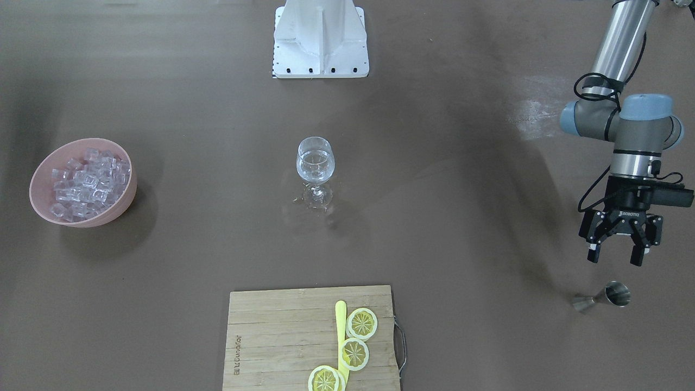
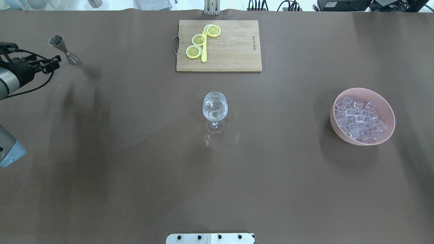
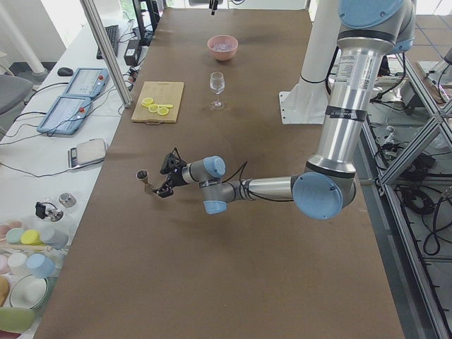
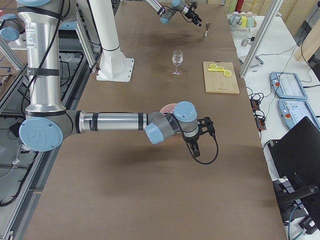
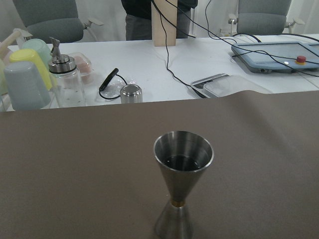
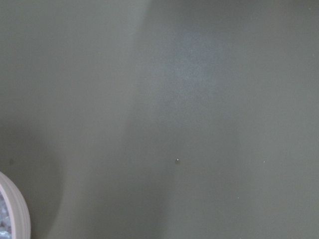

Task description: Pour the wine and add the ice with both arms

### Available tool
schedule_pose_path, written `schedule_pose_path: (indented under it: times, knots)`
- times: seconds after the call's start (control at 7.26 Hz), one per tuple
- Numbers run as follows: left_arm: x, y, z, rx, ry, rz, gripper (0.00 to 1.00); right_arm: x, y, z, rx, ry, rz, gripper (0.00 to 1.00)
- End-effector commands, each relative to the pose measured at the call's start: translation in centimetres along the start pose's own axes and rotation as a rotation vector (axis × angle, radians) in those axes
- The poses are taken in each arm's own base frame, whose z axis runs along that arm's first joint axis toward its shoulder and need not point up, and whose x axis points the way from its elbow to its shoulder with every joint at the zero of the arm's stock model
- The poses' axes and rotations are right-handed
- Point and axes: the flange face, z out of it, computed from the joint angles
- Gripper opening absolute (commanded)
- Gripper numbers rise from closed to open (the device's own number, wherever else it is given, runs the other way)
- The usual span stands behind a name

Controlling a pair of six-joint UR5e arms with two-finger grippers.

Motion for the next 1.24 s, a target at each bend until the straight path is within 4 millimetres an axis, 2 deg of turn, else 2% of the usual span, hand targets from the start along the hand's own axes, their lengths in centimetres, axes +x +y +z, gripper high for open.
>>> schedule_pose_path:
  times: [0.0, 0.41, 0.69, 0.83, 1.1]
  knots:
    - [0.3, -0.3, 1.5, 0.013, -0.038, 0.0, 0.98, -0.1, -0.1, 0.0, 0.0, -0.001, 0.0, 1.0]
    - [0.5, -0.2, 3.0, 0.023, -0.07, 0.014, 0.98, 0.0, 0.0, 0.1, -0.001, 0.0, 0.001, 1.0]
    - [2.5, 0.7, 3.7, 0.012, -0.068, 0.026, 0.98, 0.0, 0.1, 0.1, -0.002, 0.0, 0.002, 1.0]
    - [3.3, 0.5, 4.2, 0.014, -0.079, 0.03, 0.98, 0.0, 0.1, 0.1, -0.002, 0.0, 0.002, 1.0]
    - [2.4, 1.3, 4.8, -0.002, -0.1, 0.034, 0.98, 0.0, 0.1, 0.1, -0.002, 0.0, 0.002, 1.0]
